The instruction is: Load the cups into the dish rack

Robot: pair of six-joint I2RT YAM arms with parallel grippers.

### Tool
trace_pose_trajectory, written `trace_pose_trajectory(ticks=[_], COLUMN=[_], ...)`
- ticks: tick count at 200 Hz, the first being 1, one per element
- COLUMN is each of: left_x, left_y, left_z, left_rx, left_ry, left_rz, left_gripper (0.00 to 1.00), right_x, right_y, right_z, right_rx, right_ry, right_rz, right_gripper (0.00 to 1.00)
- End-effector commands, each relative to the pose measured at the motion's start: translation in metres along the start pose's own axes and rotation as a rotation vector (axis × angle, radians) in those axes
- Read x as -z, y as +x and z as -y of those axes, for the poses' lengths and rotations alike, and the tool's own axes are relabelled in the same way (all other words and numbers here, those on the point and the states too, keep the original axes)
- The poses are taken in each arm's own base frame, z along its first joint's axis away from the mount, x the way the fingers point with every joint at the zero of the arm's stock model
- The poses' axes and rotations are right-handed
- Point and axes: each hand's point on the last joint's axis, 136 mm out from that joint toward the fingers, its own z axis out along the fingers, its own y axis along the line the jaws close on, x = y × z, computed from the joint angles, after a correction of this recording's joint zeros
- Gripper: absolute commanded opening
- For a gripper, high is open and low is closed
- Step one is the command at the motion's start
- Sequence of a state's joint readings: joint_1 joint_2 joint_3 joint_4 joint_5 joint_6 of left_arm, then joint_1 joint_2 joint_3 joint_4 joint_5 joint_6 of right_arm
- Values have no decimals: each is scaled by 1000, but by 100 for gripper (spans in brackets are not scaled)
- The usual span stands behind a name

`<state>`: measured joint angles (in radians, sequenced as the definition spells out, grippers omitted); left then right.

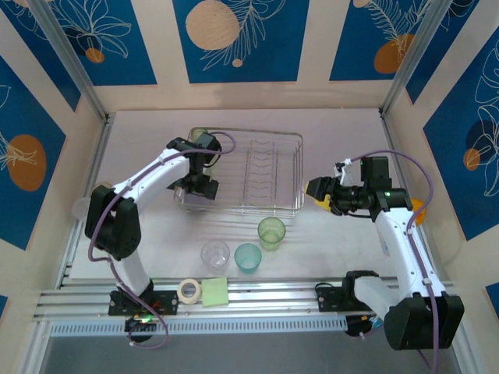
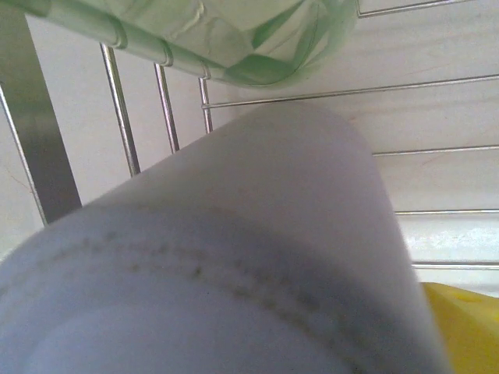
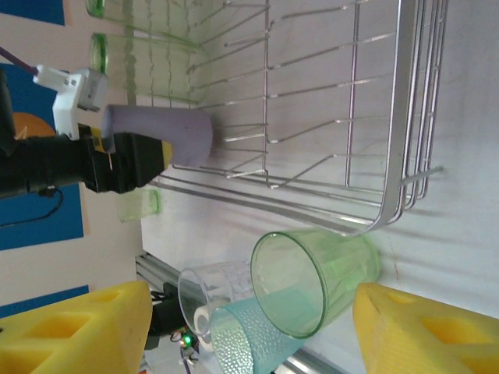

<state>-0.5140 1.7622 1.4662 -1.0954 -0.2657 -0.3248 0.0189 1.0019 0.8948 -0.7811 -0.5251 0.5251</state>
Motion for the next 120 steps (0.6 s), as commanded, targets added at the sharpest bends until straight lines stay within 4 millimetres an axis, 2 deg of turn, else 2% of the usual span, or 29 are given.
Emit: trace_pose_trajectory(ticks=[1, 35, 88, 120], left_x=[9, 28, 79, 102], left_y=[4, 7, 25, 40], left_z=[-13, -20, -31, -19], left_rx=[12, 40, 118, 128], left_ry=[-25, -9, 86, 262], left_rz=[17, 79, 261, 416], left_gripper=[100, 100, 100, 100], right_x=[3, -7, -37, -57], right_y=[13, 38, 80, 89], right_z=[0, 7, 23, 28], right_rx=[12, 53, 170, 226], right_ry=[46, 193, 412, 486], right_rz=[-31, -98, -248, -303], right_gripper=[67, 63, 61, 61])
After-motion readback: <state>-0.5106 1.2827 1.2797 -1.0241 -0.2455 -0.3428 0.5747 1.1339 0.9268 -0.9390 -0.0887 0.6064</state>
